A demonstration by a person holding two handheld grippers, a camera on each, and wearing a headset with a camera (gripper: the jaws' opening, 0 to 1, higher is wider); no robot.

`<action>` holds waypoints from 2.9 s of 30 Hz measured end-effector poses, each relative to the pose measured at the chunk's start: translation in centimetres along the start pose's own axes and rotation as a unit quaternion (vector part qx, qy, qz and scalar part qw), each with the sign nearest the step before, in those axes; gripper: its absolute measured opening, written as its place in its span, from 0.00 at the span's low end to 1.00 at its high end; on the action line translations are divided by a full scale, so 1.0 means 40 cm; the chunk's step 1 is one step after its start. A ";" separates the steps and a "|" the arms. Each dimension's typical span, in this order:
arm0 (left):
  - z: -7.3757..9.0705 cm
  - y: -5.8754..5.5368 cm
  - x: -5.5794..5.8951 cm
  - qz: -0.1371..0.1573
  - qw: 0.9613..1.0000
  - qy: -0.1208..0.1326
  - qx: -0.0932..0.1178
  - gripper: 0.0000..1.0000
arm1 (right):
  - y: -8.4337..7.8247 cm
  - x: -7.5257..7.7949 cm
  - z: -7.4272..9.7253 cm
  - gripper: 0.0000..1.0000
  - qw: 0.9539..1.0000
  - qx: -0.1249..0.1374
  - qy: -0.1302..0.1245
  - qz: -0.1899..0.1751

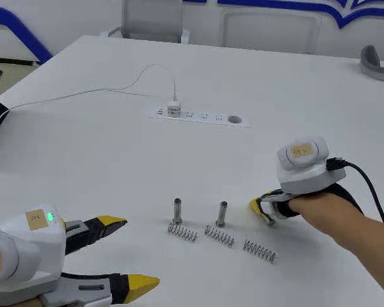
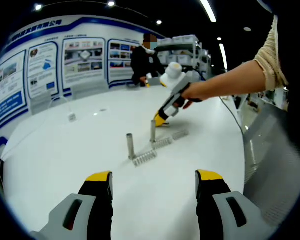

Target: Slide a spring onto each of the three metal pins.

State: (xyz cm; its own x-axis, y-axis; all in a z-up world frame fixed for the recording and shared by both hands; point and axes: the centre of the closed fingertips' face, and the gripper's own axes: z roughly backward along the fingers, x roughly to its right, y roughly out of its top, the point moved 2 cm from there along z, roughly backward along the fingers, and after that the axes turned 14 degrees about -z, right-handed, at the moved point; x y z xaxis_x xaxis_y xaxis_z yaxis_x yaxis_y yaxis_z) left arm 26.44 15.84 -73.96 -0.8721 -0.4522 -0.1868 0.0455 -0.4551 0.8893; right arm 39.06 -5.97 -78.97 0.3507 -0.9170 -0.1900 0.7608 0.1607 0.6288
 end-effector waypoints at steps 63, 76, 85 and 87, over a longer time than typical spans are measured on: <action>0.009 0.045 0.006 -0.015 1.000 0.005 0.018 0.66 | -0.025 -0.049 0.162 0.09 0.999 0.054 -0.008 0.007; 0.009 0.053 0.008 -0.018 1.000 0.005 0.020 0.66 | -0.028 -0.051 0.179 0.15 0.998 0.066 -0.003 0.016; 0.004 0.055 0.010 -0.019 1.000 0.003 0.020 0.66 | -0.056 -0.048 0.206 0.16 0.997 0.069 0.010 0.032; 0.002 0.057 0.011 -0.020 1.000 0.002 0.021 0.66 | -0.066 -0.052 0.208 0.16 0.997 0.067 0.020 0.036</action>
State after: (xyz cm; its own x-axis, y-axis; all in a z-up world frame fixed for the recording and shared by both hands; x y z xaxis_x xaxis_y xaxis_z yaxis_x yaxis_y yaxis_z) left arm 26.11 14.66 -71.99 -0.8704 -0.4380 -0.2247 -0.0099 -0.4407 0.8976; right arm 31.76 -7.52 -73.96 0.4246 -0.8895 -0.1687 0.6545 0.1729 0.7360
